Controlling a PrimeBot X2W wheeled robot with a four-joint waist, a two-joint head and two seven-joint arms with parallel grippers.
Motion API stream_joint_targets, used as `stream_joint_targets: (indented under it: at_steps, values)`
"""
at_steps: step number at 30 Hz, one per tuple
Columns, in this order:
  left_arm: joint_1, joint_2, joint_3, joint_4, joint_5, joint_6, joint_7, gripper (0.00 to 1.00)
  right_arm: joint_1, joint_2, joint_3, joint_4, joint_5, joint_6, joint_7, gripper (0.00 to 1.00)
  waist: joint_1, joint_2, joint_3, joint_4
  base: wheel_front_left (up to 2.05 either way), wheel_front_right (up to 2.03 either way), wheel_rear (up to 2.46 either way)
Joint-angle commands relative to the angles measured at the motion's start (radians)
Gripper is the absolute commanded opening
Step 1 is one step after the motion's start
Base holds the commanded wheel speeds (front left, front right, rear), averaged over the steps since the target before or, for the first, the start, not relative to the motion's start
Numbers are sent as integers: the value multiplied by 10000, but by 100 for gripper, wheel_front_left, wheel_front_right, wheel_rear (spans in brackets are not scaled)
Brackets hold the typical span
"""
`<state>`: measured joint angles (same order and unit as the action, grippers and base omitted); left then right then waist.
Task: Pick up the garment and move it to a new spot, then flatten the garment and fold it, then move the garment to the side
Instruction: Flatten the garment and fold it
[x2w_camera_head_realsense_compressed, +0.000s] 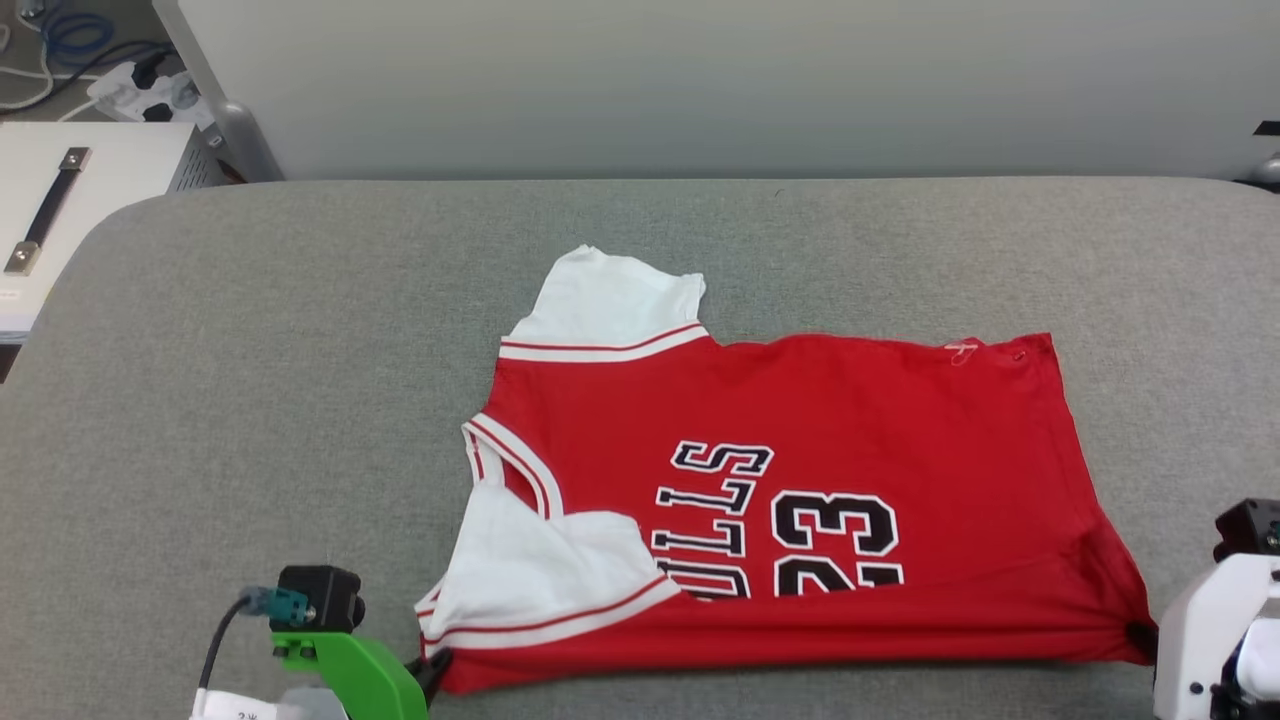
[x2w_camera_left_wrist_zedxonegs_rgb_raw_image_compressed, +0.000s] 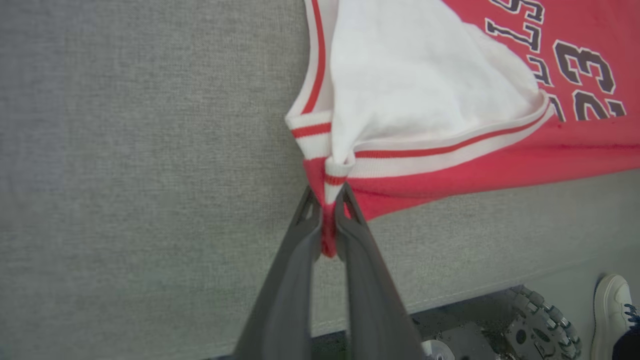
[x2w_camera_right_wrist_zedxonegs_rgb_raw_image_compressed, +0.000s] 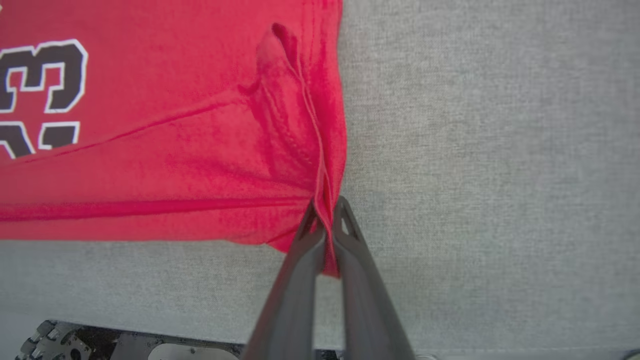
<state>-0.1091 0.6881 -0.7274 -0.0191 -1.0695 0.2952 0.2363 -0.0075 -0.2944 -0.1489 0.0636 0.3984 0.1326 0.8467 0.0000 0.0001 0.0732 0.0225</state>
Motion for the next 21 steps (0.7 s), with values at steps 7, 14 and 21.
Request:
stream_joint_targets:
  at_steps: [7,14,21]
  values:
    - [527,67,-167,-62,-251,40,97,0,1000,365,-440,-670,-19,-19,232,0,0,-1,-73,-57,0,0,0]
    - [305,-359,-338,700,-251,-288,45,0,980,638,-390,-511,-129,-19,-132,0,0,-1,277,-152,0,0,0]
    - [73,-659,-479,1429,-191,-586,-18,0,746,679,-101,57,-224,-19,-618,0,0,-1,393,-173,0,0,0]
